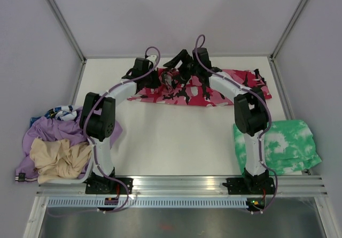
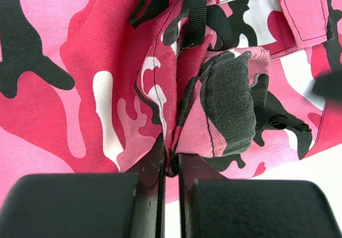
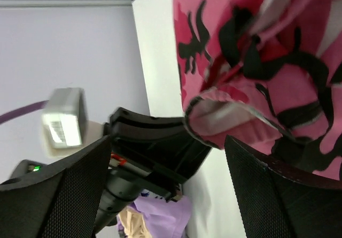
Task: Fold and stack the trousers
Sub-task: Fold the trousers
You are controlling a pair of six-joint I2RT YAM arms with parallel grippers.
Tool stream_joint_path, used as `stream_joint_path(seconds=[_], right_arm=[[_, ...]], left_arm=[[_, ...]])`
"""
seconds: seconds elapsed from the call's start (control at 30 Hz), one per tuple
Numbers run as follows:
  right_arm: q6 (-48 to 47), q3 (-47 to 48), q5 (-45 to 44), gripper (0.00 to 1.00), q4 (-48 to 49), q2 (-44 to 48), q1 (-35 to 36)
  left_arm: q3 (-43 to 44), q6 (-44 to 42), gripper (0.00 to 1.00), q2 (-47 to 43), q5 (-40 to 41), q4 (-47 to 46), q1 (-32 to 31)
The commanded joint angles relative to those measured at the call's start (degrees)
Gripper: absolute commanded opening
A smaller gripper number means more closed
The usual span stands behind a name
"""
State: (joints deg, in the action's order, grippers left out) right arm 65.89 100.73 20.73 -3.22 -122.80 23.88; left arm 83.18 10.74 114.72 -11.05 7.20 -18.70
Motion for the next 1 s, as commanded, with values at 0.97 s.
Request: stream_joint_path(seconds=[0.97], right_arm=[[-0.58,7.37,-15.81,0.58,-0.55,-13.42,2.14]], left_arm=[[-4.69,1.21,0.02,-6.52,-2.57,-2.20,0.24]])
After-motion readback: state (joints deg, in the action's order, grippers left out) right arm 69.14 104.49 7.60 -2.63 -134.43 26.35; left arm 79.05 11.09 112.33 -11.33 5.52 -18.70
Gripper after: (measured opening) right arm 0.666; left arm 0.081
